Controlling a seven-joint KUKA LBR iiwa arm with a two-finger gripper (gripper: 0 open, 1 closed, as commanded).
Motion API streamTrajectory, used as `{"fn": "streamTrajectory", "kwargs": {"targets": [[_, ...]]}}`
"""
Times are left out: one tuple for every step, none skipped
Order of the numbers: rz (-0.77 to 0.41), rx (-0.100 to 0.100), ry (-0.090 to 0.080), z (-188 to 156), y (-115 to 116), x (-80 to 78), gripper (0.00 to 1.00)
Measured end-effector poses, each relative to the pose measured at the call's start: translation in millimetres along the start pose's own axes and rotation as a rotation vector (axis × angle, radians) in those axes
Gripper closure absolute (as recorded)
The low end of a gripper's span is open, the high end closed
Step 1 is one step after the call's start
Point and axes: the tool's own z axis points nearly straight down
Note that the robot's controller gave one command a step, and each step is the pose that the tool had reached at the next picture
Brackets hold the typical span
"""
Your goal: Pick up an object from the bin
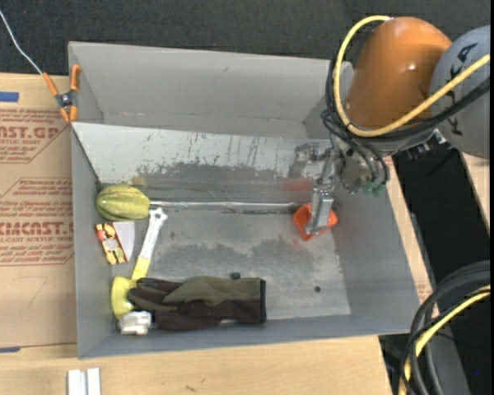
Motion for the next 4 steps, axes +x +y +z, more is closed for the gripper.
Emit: {"fn": "streamTrajectory", "kwargs": {"targets": [[-0.001,0.001,-0.008,-5,0,-1.3,0.0],[-0.187,0.0,-0.006,86,54,44.1,0.0],[-0.174,0.0,-0.008,85,182,48.2,0.0],[-0.325,0.002,-0.002,119,155,89.1,0.0]]}}
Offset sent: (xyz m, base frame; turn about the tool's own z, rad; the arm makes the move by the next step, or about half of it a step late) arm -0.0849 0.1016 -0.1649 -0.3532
